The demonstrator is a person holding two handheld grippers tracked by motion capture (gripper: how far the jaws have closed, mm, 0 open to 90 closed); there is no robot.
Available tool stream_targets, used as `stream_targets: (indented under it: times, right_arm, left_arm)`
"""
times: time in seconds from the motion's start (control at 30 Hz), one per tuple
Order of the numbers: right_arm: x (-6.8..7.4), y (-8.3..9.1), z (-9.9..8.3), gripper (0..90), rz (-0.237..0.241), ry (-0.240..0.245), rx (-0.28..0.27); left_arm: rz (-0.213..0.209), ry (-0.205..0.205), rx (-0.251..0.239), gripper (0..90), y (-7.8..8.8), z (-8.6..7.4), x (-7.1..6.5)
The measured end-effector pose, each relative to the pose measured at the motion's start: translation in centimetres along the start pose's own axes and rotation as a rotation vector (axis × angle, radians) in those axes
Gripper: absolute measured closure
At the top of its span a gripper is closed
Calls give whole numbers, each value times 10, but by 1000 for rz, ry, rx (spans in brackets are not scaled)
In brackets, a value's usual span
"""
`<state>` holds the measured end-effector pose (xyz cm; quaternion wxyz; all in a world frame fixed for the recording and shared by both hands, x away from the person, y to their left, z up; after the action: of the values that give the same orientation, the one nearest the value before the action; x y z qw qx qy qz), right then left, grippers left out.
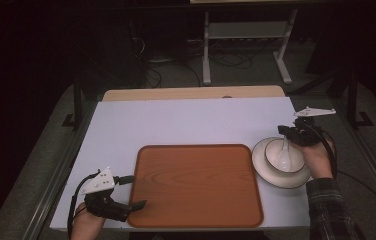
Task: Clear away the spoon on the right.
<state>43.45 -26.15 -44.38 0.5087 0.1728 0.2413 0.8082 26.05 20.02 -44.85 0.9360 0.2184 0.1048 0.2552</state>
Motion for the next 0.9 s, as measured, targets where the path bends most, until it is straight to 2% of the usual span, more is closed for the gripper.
stream_targets:
  times: [0.4, 0.9]
  right_arm:
    - [-15, 14, -7, 895, -44, -13, 0]
    - [-26, 27, -15, 895, -84, -28, 7]
  left_arm:
    - [4, 2, -2, 131, 3, 0, 2]
    - [6, 3, -5, 131, 4, 0, 2]
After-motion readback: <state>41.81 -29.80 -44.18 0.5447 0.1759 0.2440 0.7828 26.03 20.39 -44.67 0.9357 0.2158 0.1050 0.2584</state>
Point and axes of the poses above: each handheld gripper's, and its own axes: y roughly backward along the jaws, z roughly out of its top, x roughly to its left, the point moved 9 cm from there along -y, roughly forward along the jaws, and after that the axes turned 4 degrees about -x, right-handed, at the moved point
